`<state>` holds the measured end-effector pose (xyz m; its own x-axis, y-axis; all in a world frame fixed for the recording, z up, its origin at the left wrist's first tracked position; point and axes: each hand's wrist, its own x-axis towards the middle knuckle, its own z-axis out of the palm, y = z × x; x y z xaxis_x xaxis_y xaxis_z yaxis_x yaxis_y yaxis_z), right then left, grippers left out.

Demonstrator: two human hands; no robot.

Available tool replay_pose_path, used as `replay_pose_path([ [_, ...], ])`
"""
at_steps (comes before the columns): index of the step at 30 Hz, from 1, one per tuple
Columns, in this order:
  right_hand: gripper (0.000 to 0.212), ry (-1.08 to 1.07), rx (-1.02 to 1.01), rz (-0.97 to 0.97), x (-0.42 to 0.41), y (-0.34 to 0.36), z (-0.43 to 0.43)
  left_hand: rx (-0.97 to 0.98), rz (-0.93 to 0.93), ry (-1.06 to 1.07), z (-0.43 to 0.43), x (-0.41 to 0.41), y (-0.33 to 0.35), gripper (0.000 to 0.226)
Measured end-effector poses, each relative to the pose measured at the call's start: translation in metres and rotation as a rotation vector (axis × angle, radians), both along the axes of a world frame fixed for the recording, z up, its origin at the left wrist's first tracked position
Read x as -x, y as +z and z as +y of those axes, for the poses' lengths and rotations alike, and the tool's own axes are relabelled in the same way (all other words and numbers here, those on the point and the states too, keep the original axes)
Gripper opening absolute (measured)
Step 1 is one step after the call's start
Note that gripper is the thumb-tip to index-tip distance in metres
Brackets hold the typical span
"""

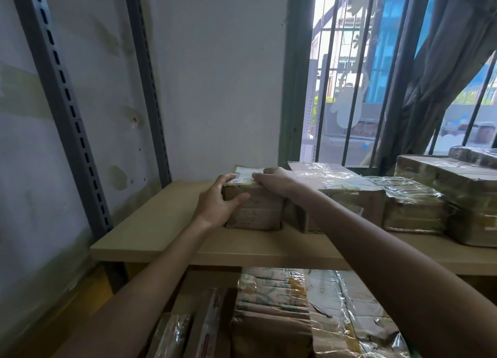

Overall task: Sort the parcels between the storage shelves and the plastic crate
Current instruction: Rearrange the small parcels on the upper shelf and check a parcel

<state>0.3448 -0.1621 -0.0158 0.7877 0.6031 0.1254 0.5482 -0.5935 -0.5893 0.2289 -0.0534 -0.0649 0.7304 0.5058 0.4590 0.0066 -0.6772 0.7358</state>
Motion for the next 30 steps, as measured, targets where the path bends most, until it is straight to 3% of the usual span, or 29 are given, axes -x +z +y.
replay_pose_path([
  [3, 0.047, 0.010, 0.020, -0.052, 0.002, 0.001, 0.000, -0.011, 0.104, -0.008, 0.004, 0.001, 0.010, 0.057],
  [6, 0.053, 0.081, 0.011, -0.297, 0.005, 0.019, -0.007, -0.142, 0.163, 0.037, -0.004, 0.007, 0.024, 0.058],
  [9, 0.053, 0.110, -0.073, -0.416, -0.004, 0.048, -0.037, -0.342, -0.064, 0.105, -0.039, 0.014, 0.035, 0.047],
  [11, 0.047, 0.068, -0.066, -0.437, -0.020, 0.058, -0.064, -0.357, -0.222, 0.012, -0.071, 0.014, 0.039, 0.042],
  [13, 0.047, 0.017, -0.004, -0.432, -0.039, 0.056, -0.092, -0.336, -0.228, -0.112, -0.100, 0.006, 0.040, 0.044],
  [16, 0.061, -0.063, 0.104, -0.330, -0.066, 0.042, -0.130, -0.207, -0.074, -0.211, -0.132, -0.017, 0.027, 0.055],
  [20, 0.070, -0.047, 0.201, -0.123, -0.090, 0.015, -0.162, -0.150, -0.029, -0.078, -0.153, -0.043, 0.001, 0.069],
  [25, 0.055, -0.001, 0.087, -0.109, -0.097, 0.000, -0.170, 0.016, 0.033, -0.139, -0.153, -0.049, -0.019, 0.083],
  [30, 0.060, 0.073, -0.068, -0.103, -0.088, -0.001, -0.180, -0.088, -0.019, -0.061, -0.149, -0.048, -0.024, 0.069],
])
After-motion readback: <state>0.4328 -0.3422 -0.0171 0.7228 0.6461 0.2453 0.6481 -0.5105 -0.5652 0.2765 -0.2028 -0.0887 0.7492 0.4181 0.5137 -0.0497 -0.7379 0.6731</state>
